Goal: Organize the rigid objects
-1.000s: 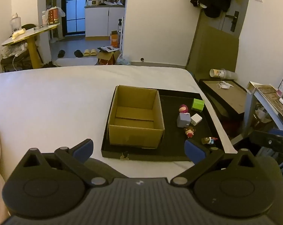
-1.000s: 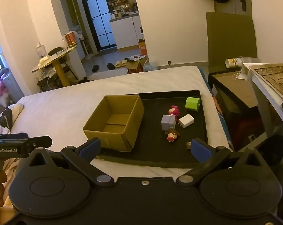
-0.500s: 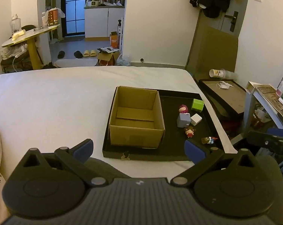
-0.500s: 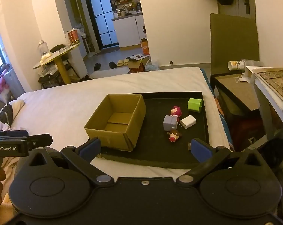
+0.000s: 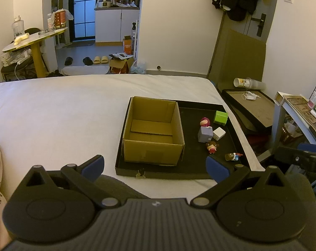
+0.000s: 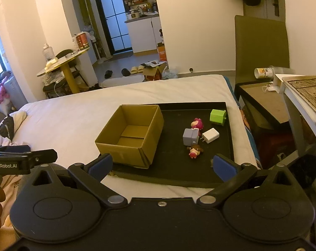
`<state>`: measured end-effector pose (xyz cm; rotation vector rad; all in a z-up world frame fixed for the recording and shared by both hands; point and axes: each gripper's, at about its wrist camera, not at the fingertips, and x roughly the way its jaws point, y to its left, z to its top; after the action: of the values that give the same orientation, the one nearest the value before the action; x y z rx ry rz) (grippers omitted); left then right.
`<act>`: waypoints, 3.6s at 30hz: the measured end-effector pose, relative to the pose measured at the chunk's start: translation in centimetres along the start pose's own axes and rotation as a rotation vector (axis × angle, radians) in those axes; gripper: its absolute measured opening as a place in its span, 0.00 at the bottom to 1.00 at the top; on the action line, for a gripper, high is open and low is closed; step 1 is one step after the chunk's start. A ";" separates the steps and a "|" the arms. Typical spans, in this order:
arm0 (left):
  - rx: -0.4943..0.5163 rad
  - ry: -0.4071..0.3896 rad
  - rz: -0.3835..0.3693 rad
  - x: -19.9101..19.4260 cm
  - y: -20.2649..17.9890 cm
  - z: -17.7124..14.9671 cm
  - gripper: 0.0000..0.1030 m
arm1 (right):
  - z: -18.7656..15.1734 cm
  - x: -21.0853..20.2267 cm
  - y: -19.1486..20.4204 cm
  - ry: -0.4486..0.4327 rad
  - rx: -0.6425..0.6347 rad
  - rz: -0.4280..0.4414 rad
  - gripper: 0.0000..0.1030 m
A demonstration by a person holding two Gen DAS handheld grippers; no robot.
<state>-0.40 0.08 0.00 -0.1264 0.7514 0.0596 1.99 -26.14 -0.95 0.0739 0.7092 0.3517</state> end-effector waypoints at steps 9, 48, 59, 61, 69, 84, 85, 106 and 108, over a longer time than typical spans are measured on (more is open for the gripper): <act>-0.009 0.001 -0.005 -0.1 0.2 0.1 1.00 | 0.1 -0.1 0.0 0.003 0.001 0.002 1.00; 0.005 -0.006 -0.004 -0.6 0.1 0.6 1.00 | 0.3 -0.7 -0.3 0.000 0.003 -0.016 1.00; 0.009 0.013 -0.005 0.0 0.3 1.6 1.00 | 0.9 0.0 -0.4 -0.001 -0.004 -0.017 1.00; 0.010 0.019 -0.002 0.4 0.4 1.9 1.00 | 1.0 0.3 -0.5 0.002 -0.002 -0.022 1.00; -0.007 0.038 0.014 1.9 1.4 3.0 1.00 | 1.4 1.8 -1.1 0.023 0.016 -0.029 1.00; 0.000 0.069 0.041 5.6 2.6 5.3 0.99 | 2.4 4.5 -3.0 0.048 0.084 -0.043 1.00; -0.002 0.072 0.042 5.8 2.7 5.5 0.99 | 2.5 4.7 -3.3 0.050 0.087 -0.046 1.00; -0.140 0.170 0.122 13.1 5.8 7.4 0.82 | 2.4 10.6 -9.5 0.194 0.267 -0.025 0.77; -0.150 0.198 0.128 14.2 6.2 7.3 0.78 | 2.2 11.3 -9.9 0.216 0.273 -0.046 0.76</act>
<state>14.28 7.33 -5.00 -0.2290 0.9521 0.2277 14.23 -31.49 -8.16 0.2806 0.9684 0.2188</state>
